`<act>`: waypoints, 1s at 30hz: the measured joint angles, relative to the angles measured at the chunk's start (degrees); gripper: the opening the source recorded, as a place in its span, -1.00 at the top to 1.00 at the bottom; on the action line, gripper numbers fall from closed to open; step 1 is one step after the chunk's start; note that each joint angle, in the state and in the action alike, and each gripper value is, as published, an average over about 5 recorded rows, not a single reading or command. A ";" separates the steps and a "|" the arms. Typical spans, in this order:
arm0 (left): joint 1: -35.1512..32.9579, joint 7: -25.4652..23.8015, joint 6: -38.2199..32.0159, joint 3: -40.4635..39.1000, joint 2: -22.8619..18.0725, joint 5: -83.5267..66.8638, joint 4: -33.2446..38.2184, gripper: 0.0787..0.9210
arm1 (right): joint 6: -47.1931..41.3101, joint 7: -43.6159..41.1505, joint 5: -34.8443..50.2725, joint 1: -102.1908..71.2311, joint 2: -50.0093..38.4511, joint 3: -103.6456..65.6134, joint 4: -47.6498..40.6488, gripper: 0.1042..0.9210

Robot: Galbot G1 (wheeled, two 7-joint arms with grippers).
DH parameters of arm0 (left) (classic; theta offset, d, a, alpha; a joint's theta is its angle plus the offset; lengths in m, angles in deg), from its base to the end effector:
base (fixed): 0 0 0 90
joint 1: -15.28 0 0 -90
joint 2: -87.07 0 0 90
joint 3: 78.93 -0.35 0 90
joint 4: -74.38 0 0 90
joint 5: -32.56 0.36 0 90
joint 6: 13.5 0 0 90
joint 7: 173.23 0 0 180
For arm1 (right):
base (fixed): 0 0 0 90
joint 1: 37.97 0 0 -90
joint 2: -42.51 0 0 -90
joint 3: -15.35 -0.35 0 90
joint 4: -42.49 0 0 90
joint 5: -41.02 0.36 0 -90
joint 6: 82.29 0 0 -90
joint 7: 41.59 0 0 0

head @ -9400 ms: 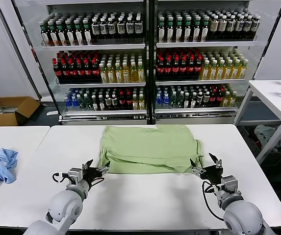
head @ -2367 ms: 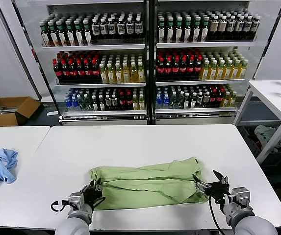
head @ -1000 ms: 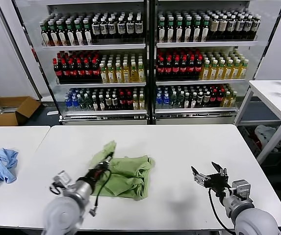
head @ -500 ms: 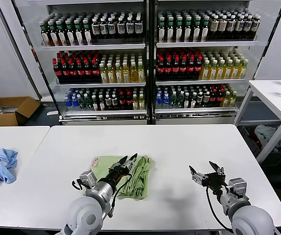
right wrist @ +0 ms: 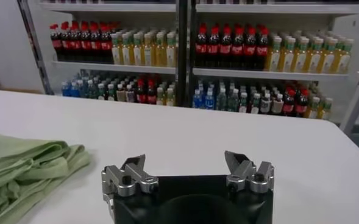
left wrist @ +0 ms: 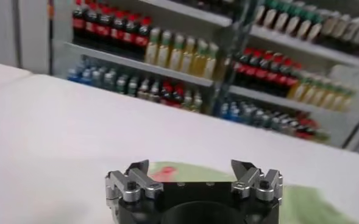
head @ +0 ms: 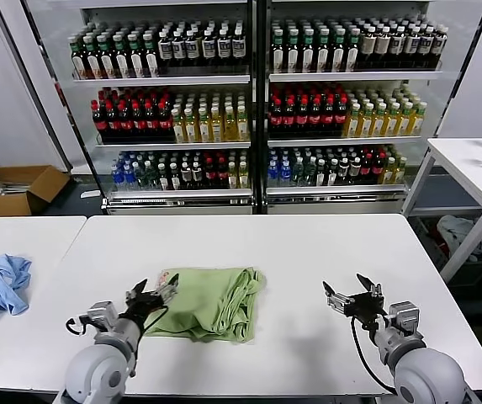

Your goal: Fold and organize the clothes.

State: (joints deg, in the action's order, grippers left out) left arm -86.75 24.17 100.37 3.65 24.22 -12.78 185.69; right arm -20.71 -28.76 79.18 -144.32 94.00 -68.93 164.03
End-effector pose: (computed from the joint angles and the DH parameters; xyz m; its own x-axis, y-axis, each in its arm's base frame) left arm 0.2805 0.0615 -0.2794 -0.9079 0.1094 0.4047 0.0086 0.9700 -0.2430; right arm 0.2520 -0.0767 -0.2256 -0.9055 -0.1776 0.3854 -0.2033 0.9788 -0.0265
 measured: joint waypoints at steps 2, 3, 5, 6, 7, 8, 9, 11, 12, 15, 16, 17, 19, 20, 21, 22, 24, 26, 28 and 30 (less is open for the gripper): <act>-0.13 -0.38 0.47 0.41 0.28 -0.19 -0.74 -0.77 | 0.00 0.02 0.00 -0.04 -0.06 -0.05 0.00 -0.76; -0.16 -0.59 0.77 0.58 0.34 -0.54 -1.08 -0.77 | -0.01 0.03 0.01 -0.06 -0.11 -0.11 0.03 -0.76; -0.11 -1.00 1.48 0.98 0.35 -1.86 -1.81 -0.77 | -0.02 0.06 0.05 -0.11 -0.22 -0.27 0.13 -0.76; -0.04 -1.21 1.93 1.20 0.28 -2.85 -2.20 -0.77 | -0.03 0.08 0.08 -0.13 -0.28 -0.36 0.21 -0.76; 0.06 -1.45 2.41 1.39 0.17 -3.98 -2.59 -0.77 | -0.05 0.10 0.11 -0.15 -0.35 -0.46 0.30 -0.76; 0.17 -1.69 2.87 1.53 0.04 -5.15 -2.96 -0.77 | -0.06 0.12 0.14 -0.19 -0.41 -0.55 0.39 -0.76; 0.30 -1.93 3.31 1.62 -0.13 -6.29 -3.35 -0.77 | -0.07 0.13 0.16 -0.23 -0.46 -0.64 0.48 -0.76; 0.52 -2.37 3.99 1.63 -0.46 -8.20 -4.11 -0.77 | -0.08 0.15 0.18 -0.36 -0.52 -0.85 0.65 -0.76; 0.60 -2.59 4.24 1.61 -0.58 -8.94 -4.45 -0.77 | -0.09 0.15 0.19 -0.44 -0.53 -0.95 0.74 -0.76; 0.60 -3.39 4.77 1.55 -0.72 -10.68 -5.11 -0.75 | -0.12 0.17 0.19 -0.76 -0.52 -1.24 1.08 -0.76; 0.51 -3.71 4.88 1.55 -0.77 -11.20 -5.19 -0.73 | -0.12 0.17 0.19 -0.89 -0.51 -1.32 1.21 -0.76; 0.38 -4.00 4.97 1.58 -0.84 -11.73 -5.22 -0.68 | -0.13 0.17 0.18 -1.02 -0.50 -1.40 1.34 -0.76; 0.10 -4.54 5.14 1.75 -1.13 -12.90 -5.21 -0.57 | -0.14 0.18 0.17 -1.26 -0.48 -1.55 1.61 -0.76; -0.02 -4.75 5.27 1.86 -1.30 -13.53 -5.19 -0.49 | -0.15 0.19 0.17 -1.35 -0.47 -1.62 1.73 -0.76; -0.10 -4.94 5.41 2.01 -1.50 -14.24 -5.18 -0.43 | -0.16 0.20 0.16 -1.44 -0.47 -1.70 1.86 -0.76; -0.16 -5.11 5.56 2.19 -1.71 -15.00 -5.21 -0.37 | -0.17 0.22 0.16 -1.54 -0.47 -1.78 1.99 -0.76; -0.20 -5.38 5.79 2.64 -2.12 -16.67 -5.38 -0.22 | -0.21 0.26 0.16 -1.75 -0.45 -1.94 2.27 -0.76; -0.18 -5.51 5.91 3.23 -2.56 -18.47 -5.68 -0.08 | -0.23 0.30 0.16 -1.96 -0.42 -2.10 2.54 -0.76; -0.12 -5.47 5.97 3.90 -3.00 -20.41 -6.00 0.05 | -0.24 0.36 0.16 -2.19 -0.37 -2.28 2.79 -0.76; -0.09 -5.35 6.00 4.61 -3.42 -22.47 -6.22 0.19 | -0.25 0.42 0.16 -2.45 -0.34 -2.50 3.07 -0.76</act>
State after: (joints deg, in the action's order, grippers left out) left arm -86.83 18.82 106.37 8.26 20.80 -35.26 179.47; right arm -20.95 -28.35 79.34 -146.77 93.65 -71.43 167.10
